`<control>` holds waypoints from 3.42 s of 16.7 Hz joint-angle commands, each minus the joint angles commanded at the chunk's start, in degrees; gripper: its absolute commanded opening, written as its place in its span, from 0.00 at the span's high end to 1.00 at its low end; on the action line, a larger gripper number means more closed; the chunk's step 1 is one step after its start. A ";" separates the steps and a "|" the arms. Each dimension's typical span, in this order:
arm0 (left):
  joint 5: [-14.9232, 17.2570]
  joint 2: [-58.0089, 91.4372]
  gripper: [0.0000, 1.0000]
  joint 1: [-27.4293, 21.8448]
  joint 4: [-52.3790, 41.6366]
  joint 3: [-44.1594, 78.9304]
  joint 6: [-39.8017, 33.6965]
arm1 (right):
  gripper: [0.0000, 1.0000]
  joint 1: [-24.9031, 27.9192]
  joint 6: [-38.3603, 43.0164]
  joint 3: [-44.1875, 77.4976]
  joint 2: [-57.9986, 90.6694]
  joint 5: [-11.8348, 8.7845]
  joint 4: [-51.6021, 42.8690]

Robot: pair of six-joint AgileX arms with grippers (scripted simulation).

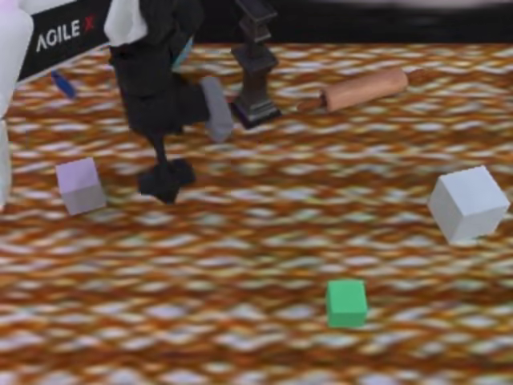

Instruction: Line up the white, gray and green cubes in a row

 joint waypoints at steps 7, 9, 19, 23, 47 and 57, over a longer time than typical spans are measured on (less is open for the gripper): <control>0.00 -1.10 0.00 16.76 1.17 -1.54 11.28 | 0.00 0.00 0.00 0.00 0.00 0.00 0.00; 0.00 -1.11 0.00 16.84 1.18 -1.54 11.35 | 0.00 0.00 0.00 0.00 0.00 0.00 0.00; 0.05 4.07 0.00 16.86 14.59 -9.39 11.41 | 0.00 0.00 0.00 0.00 0.00 0.00 0.00; 0.07 5.51 0.00 16.91 17.72 -11.47 11.50 | 0.00 0.00 0.00 0.00 0.00 0.00 0.00; 0.52 3.95 1.00 16.76 16.44 -11.53 10.93 | 0.00 0.00 0.00 0.00 0.00 0.00 0.00; 0.46 -1.24 1.00 17.85 3.54 -3.82 10.82 | 0.00 0.00 0.00 0.00 0.00 0.00 0.00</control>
